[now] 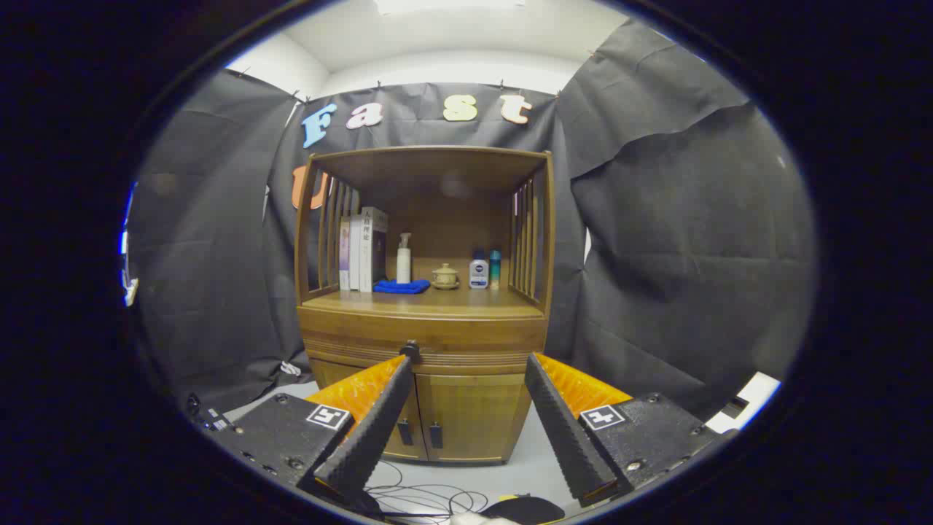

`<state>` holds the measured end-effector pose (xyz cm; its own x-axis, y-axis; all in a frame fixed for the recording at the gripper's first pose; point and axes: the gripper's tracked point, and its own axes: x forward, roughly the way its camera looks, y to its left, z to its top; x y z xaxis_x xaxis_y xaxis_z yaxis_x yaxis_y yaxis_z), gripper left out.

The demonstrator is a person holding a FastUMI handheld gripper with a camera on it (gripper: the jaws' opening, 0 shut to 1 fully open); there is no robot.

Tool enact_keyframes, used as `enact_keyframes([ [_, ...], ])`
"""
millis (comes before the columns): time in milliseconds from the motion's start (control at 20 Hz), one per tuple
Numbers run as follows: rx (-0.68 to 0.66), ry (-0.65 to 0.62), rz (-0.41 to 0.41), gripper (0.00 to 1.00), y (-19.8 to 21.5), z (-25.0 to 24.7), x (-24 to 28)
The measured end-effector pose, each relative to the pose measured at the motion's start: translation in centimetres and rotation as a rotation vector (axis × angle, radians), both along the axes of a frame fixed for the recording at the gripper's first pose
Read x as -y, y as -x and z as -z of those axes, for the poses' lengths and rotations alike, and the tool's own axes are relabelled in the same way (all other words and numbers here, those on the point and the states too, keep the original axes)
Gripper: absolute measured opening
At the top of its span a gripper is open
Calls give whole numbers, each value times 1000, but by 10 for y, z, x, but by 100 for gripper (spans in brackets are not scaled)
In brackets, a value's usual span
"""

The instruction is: Pull open the drawer, take out the items inside it, and place them on the countertop above the cabinet.

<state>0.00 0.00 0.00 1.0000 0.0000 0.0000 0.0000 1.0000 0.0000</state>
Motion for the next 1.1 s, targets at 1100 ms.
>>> enact_keyframes([
  [1100, 8, -8, -61, 100, -120, -17, -44],
])
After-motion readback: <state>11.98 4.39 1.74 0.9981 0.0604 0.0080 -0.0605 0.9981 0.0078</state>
